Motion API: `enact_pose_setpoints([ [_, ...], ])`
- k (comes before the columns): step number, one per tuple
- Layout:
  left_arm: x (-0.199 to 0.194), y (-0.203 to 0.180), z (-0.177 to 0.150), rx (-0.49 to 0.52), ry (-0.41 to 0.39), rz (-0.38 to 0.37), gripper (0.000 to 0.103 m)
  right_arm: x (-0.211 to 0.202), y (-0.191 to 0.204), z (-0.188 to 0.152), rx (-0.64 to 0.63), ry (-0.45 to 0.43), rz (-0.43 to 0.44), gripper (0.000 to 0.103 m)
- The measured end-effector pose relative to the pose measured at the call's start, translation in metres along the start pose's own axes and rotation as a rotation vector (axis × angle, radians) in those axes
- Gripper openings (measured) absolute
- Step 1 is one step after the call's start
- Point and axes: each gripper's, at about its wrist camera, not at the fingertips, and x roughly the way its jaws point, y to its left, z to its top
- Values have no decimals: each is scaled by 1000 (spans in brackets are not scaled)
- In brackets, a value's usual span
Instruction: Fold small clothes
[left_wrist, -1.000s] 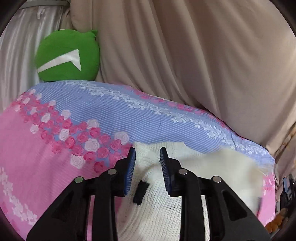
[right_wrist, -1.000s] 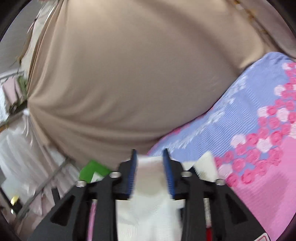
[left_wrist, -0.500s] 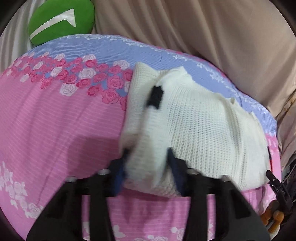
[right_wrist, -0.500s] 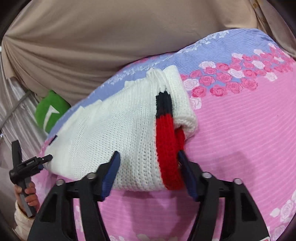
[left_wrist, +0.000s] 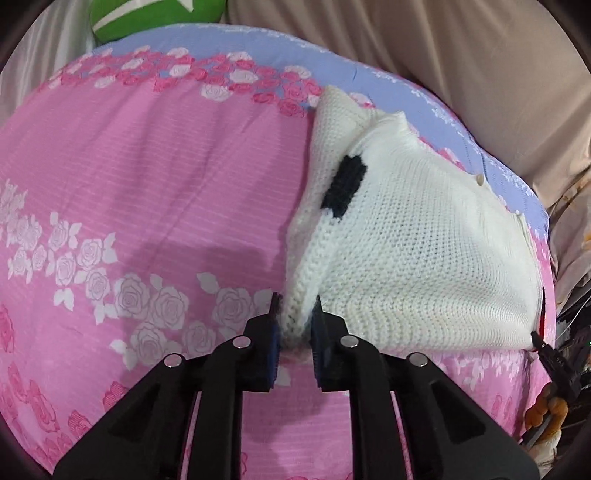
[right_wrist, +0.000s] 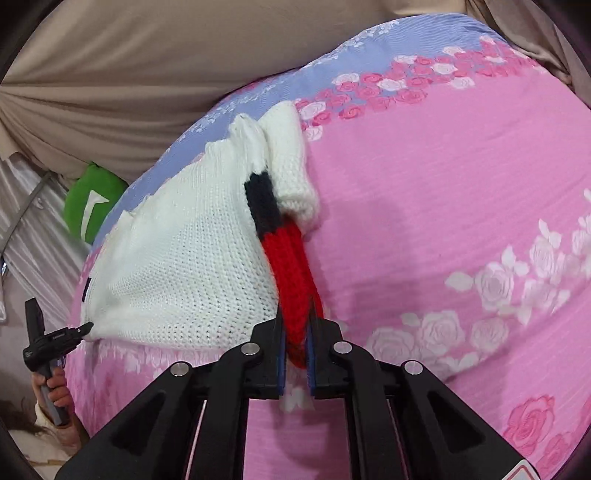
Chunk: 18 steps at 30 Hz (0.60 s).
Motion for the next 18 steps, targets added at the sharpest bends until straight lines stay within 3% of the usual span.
enact_pose_setpoints([
  [1, -7, -4, 2, 7, -24, 3, 20, -4, 4, 6, -11, -17, -24, 11],
  [3, -21, -13, 9, 25, -73, 0, 25, -17, 14, 19, -27, -90, -40, 30],
  [4, -32, -18, 17, 40, -119, -6, 41, -25, 22, 31, -44, -143, -22, 33],
  [5, -41, -24, 25, 49, -163, -14, 54, -30, 28, 41, -59, -181, -10, 44],
  [6, -49, -28, 34, 50, -216, -23, 77, -31, 35, 53, -76, -219, -5, 54],
  [7, -55, -35, 45, 50, -277, -32, 86, -27, 43, 66, -104, -246, -7, 57],
  [9, -48, -52, 68, 76, -320, -50, 91, -5, 58, 89, -152, -242, -34, 58],
  [11, -25, -64, 92, 95, -299, -65, 92, 24, 68, 110, -168, -211, -40, 58],
  [15, 44, -79, 131, 94, -179, -62, 91, 81, 76, 138, -143, -130, -48, 58],
  [17, 79, -75, 142, 46, -97, -82, 71, 110, 75, 145, -141, -71, -94, 55],
  [18, 89, -72, 143, 28, -69, -82, 47, 117, 72, 144, -138, -52, -107, 27],
])
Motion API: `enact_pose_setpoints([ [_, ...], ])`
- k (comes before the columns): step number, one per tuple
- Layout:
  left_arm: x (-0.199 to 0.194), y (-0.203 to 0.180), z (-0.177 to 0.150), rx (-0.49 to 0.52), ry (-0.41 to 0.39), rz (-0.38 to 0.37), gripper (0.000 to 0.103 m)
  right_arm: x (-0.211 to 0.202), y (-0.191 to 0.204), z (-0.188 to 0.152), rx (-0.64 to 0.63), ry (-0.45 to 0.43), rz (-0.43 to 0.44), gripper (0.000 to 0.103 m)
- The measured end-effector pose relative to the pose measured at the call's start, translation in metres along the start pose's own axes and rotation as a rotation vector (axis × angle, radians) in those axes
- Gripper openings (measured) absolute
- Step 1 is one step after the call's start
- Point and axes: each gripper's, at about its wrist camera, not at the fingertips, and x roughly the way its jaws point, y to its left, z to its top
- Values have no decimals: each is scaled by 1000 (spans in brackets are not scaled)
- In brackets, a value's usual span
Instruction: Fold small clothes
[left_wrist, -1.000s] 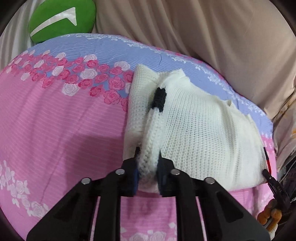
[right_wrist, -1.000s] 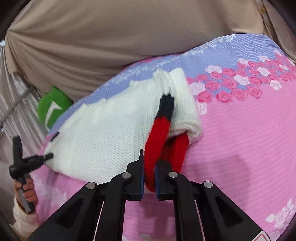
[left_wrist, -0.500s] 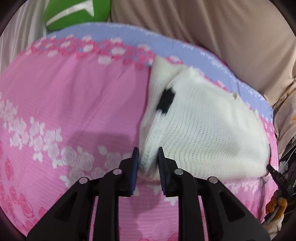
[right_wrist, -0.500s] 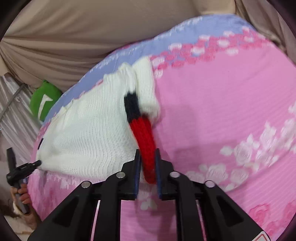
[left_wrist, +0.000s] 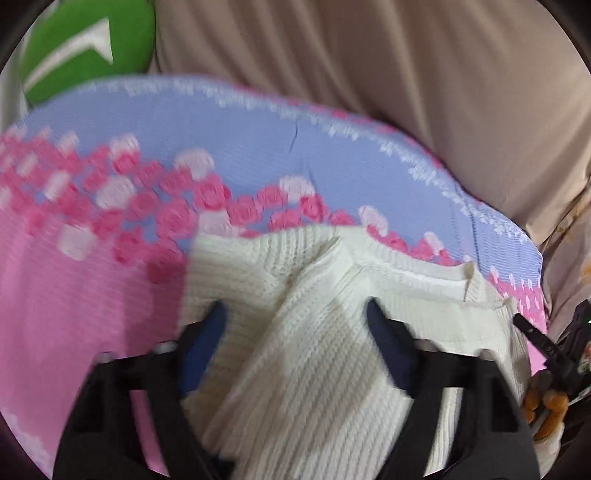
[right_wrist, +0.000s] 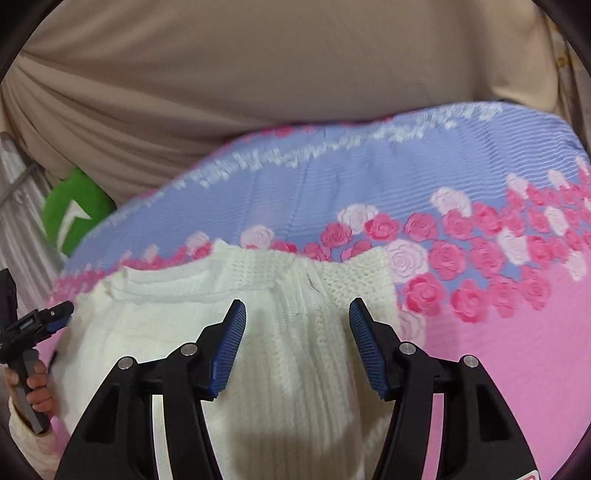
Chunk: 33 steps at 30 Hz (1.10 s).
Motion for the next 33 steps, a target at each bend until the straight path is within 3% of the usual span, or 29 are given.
enact_pose_setpoints([
  [1, 6, 2, 2, -15, 4, 20, 18, 4, 1, 0, -4, 22, 16, 9],
  [3, 1, 2, 6, -13, -9, 1, 10, -17, 8, 4, -20, -65, 62, 8],
  [5, -20, -2, 14, 0, -86, 2, 7, -53, 12, 14, -25, -203, 113, 7],
  [7, -41, -3, 25, 2, -171, 19, 4, -71, 6, 23, 12, -267, 139, 7],
  [9, -41, 0, 35, -8, -193, 40, 4, -61, -3, 30, 37, -249, 109, 7],
  [11, -19, 3, 38, -6, -151, 83, 4, -20, -12, 29, 43, -128, 28, 7],
  [12, -1, 3, 37, 1, -114, 120, 4, 11, -14, 23, 33, -19, -17, 7],
  [14, 32, 3, 30, 19, -66, 184, 5, 10, -11, 26, 25, -18, -33, 7],
  [16, 22, -7, 31, 45, -96, 219, 9, -6, -1, 31, -1, -62, -88, 9],
  [18, 9, -12, 28, 53, -118, 245, 13, -31, 8, 27, -3, -149, -148, 23],
  [20, -21, -21, 20, 63, -182, 290, 30, -62, 25, 16, -29, -234, -79, 23],
  [21, -34, -26, 16, 64, -208, 283, 45, -71, 43, 7, -61, -233, -6, 23],
  [22, -51, -35, 9, 74, -233, 241, 57, -72, 60, -1, -95, -211, 58, 23],
  [24, -71, -58, -11, 129, -237, 134, 66, -62, 104, -26, -203, -116, 196, 23],
  [27, -60, -96, -45, 263, -141, 48, 68, -29, 167, -78, -353, 78, 364, 21],
  [30, -28, -102, -76, 326, -36, 118, 67, -21, 173, -102, -422, 86, 336, 15],
  [32, -20, -76, -87, 292, -2, 171, 68, -32, 143, -95, -358, 85, 330, 13],
  [33, -24, -58, -89, 262, -11, 157, 68, -40, 121, -92, -312, 68, 284, 13],
])
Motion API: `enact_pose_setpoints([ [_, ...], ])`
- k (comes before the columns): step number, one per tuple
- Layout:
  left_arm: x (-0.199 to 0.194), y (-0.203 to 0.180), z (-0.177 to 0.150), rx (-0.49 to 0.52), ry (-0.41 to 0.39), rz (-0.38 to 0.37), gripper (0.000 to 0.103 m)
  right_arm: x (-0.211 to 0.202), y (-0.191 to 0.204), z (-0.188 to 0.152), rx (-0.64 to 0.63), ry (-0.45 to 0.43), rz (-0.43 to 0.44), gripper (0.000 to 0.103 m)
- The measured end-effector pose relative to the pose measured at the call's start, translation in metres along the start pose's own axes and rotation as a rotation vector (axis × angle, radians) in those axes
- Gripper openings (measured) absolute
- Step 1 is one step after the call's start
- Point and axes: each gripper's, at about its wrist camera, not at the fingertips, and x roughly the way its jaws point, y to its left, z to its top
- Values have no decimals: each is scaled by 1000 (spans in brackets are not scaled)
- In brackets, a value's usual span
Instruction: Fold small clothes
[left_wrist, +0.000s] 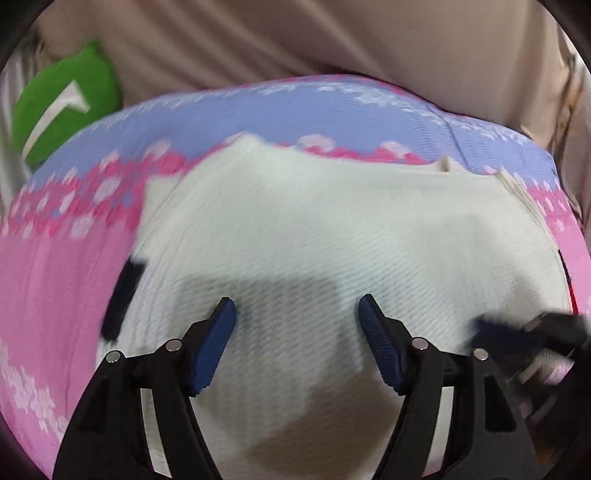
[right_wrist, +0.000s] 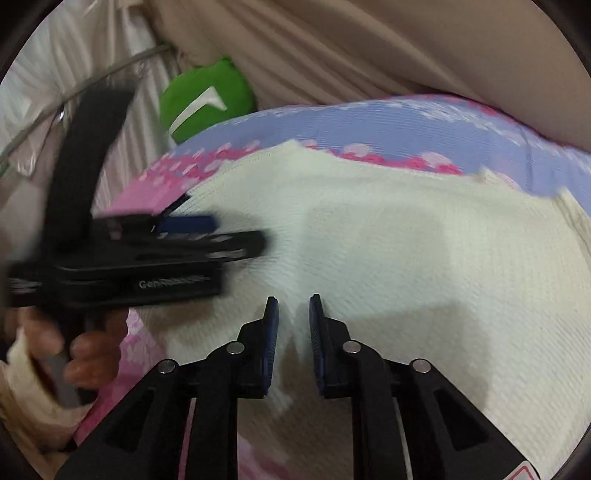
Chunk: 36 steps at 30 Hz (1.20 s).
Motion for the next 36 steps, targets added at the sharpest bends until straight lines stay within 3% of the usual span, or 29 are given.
enact_pose_setpoints([
  [2, -9, 31, -11, -51, -3, -3, 68, -31, -51, -15, 98, -29, -150, 12],
  [3, -14, 43, -17, -64, -7, -7, 63, -47, -77, -25, 162, -41, -189, 7],
  [4, -23, 49, -22, -70, -14, 4, 62, -65, -106, -37, 254, -57, -204, 0],
  [6, -33, 52, -26, -67, -21, 43, 56, -90, -137, -52, 384, -98, -179, 0],
  [8, -40, 45, -23, -62, -41, 80, 55, -107, -137, -49, 373, -134, -267, 0],
  [11, -49, 27, -1, -52, -97, 45, 59, -108, -118, -18, 272, -183, -314, 15],
  [13, -50, 14, 23, -41, -148, 49, 67, -100, -102, 11, 202, -211, -312, 16],
  [14, -46, 10, 36, -36, -168, 58, 71, -90, -100, 26, 179, -220, -320, 26],
  [15, -39, 9, 49, -43, -176, 80, 76, -79, -100, 42, 167, -224, -325, 42],
  [16, -29, 10, 64, -57, -178, 105, 76, -66, -101, 56, 171, -231, -327, 48],
  [19, 9, 25, 91, -112, -125, 130, 77, -27, -122, 84, 235, -201, -341, 50],
  [23, 57, 45, 96, -196, -67, 165, 75, 19, -148, 85, 305, -121, -382, 50],
  [25, 71, 49, 93, -201, -35, 172, 69, 25, -149, 85, 303, -99, -397, 39],
  [27, 67, 48, 92, -197, -57, 176, 69, 22, -146, 82, 290, -125, -381, 8],
  [31, 70, 46, 90, -188, -52, 194, 69, -19, -130, 66, 259, -387, -328, 8],
  [32, 69, 45, 89, -186, -53, 196, 69, -19, -133, 65, 275, -385, -340, 8],
  [36, 69, 45, 88, -182, -52, 201, 70, 5, -163, 66, 398, -231, -406, 7],
])
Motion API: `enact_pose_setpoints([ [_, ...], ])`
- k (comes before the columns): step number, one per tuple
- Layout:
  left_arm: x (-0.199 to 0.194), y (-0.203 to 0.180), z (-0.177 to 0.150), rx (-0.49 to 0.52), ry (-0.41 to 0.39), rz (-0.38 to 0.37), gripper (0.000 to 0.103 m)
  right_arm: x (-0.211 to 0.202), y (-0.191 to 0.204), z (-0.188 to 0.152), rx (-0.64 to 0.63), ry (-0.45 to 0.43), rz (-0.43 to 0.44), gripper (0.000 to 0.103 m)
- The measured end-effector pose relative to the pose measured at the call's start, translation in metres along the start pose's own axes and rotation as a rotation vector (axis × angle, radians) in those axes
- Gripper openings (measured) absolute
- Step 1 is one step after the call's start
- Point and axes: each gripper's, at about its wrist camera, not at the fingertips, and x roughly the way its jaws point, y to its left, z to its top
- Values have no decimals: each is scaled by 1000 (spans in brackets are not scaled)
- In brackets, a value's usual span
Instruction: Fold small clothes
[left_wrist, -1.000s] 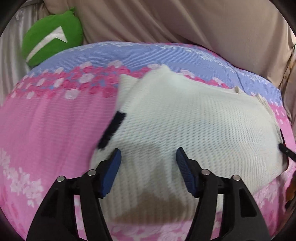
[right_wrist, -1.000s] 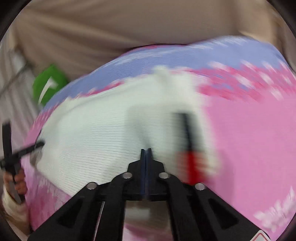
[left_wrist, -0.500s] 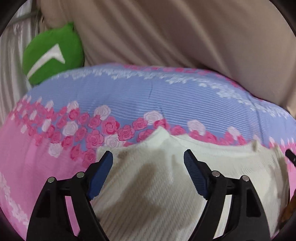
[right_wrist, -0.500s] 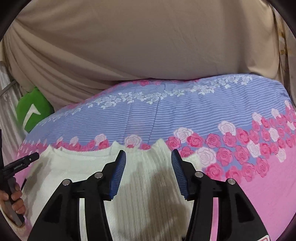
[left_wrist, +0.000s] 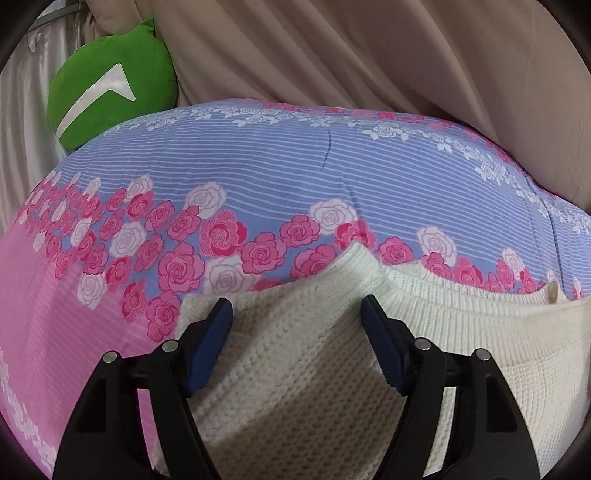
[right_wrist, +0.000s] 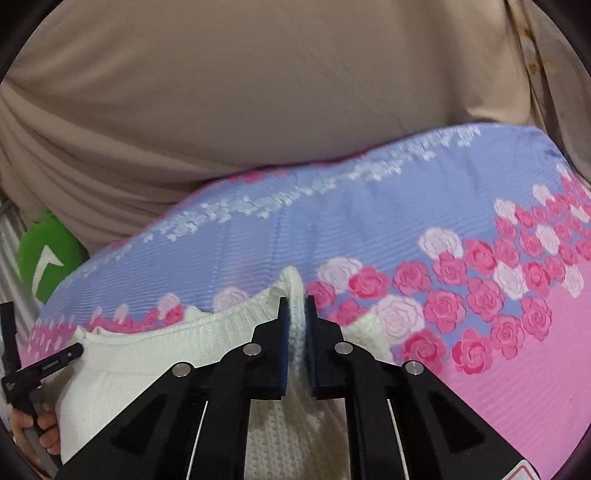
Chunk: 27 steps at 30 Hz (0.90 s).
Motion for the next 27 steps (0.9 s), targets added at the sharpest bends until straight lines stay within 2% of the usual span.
enact_pose_setpoints([
  [4, 2, -1, 0, 13, 4, 7, 71, 20, 2, -5, -14, 76, -83, 6],
  [9, 0, 2, 1, 2, 0, -15, 69, 21, 1, -5, -5, 84, -68, 6],
  [11, -5, 7, -1, -19, -17, -85, 55, 18, -1, -4, 9, 80, -44, 7],
  [12, -5, 9, -1, -25, -14, -122, 41, 17, -1, -5, 11, 75, -33, 7],
  [13, -5, 9, -2, -25, -8, -151, 31, 14, 0, -5, 10, 66, -22, 7],
  [14, -6, 8, -2, -23, -8, -154, 27, 12, 2, -5, 4, 57, -10, 8],
  [16, -8, 6, -1, -18, -14, -148, 12, 9, 4, -4, -9, 43, 11, 8],
  [19, -15, 6, 3, -22, -23, -159, 7, -2, 9, -1, -24, 15, 53, 8],
  [21, -23, 9, 8, -25, -47, -160, 7, -20, 12, 3, -27, -34, 116, 7],
  [23, -23, 11, 13, -4, -60, -118, 7, -32, 13, 11, -43, -69, 76, 7],
  [25, -4, 12, 11, 13, -22, -79, 8, -13, 1, 12, -39, 5, 4, 6],
  [26, 4, 15, 8, 3, 1, -89, 8, 5, -10, 8, -19, 71, -27, 6],
  [27, 1, 17, 9, -2, -12, -98, 8, 17, -20, 5, 20, 104, -7, 5],
])
